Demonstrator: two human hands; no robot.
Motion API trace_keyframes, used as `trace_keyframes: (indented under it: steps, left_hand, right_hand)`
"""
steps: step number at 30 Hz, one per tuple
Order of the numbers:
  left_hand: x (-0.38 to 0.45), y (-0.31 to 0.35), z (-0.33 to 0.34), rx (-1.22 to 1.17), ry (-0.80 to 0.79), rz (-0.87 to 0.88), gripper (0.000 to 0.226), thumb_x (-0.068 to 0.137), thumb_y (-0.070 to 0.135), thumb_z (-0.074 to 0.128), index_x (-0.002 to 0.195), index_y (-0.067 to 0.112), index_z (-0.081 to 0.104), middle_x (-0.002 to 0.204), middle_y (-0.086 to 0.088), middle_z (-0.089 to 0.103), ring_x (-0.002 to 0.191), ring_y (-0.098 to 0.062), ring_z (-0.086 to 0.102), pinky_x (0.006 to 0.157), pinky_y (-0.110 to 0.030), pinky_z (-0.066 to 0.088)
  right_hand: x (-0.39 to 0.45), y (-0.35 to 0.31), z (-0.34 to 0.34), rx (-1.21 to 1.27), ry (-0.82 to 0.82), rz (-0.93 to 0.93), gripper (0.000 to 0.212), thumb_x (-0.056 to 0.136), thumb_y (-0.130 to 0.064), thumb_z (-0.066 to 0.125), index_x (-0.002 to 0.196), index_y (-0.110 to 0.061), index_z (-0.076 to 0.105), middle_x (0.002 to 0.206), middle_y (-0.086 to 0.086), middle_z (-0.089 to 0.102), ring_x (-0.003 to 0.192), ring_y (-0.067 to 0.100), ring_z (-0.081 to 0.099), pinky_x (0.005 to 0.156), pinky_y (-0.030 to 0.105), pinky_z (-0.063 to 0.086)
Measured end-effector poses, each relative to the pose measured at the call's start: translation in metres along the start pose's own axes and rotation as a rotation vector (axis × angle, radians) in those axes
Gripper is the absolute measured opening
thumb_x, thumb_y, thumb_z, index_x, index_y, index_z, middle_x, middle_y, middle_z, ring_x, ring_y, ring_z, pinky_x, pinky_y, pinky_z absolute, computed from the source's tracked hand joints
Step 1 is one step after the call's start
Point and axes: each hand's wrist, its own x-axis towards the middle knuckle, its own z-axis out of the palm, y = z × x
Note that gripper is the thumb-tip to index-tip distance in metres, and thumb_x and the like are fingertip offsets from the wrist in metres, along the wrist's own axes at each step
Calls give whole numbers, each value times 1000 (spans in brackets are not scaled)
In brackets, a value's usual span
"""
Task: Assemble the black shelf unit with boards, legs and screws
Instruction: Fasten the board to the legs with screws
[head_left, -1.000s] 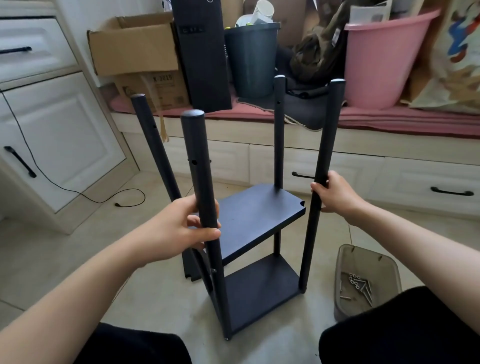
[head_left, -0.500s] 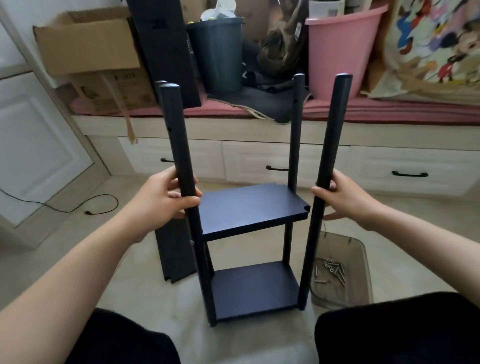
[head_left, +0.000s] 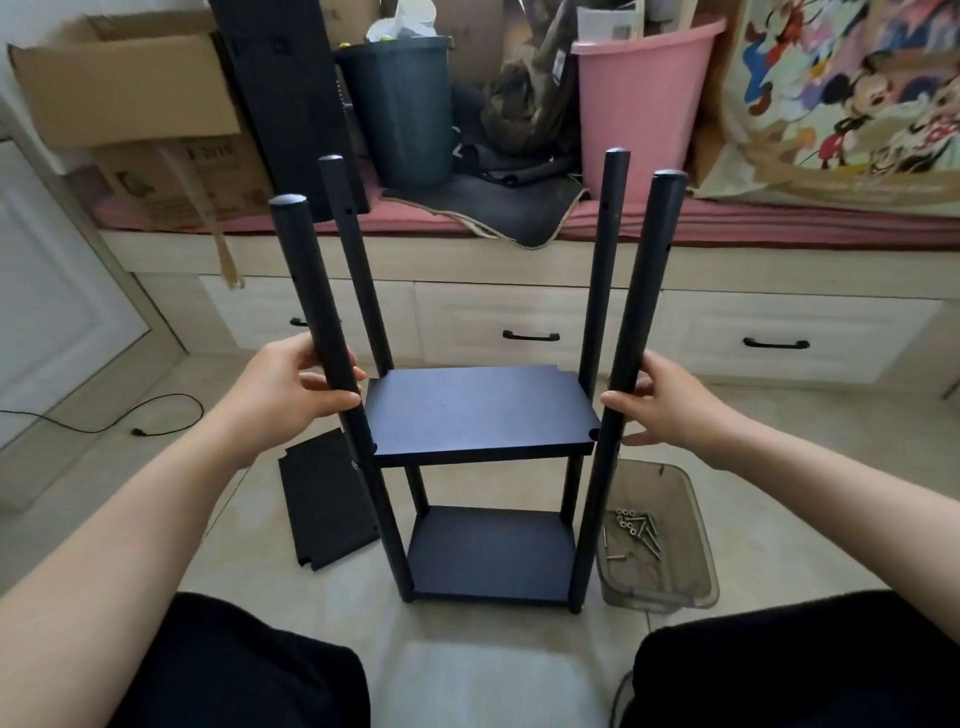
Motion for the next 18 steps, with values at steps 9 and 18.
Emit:
trace_keyframes:
  steps: [9, 18]
  left_hand:
    - [-12, -10, 0, 122, 89, -18, 33, 77, 2, 84, 97, 22, 65, 95, 7, 73, 88, -9, 70, 74, -25, 52]
    - [-21, -9, 7, 471, -199, -311, 26, 94, 33, 69, 91, 8, 72, 71, 0, 76, 66, -14, 74, 63, -29, 60]
  right_hand:
    - [13, 3, 14, 68, -18, 34, 16, 92, -5, 66, 102, -15, 58, 99, 13, 68, 92, 25, 71, 69, 36, 63]
    - [14, -13, 6, -34, 19, -67, 14, 94, -25, 64, 103, -34, 58, 101, -1, 70, 100, 19, 67, 85, 46, 58]
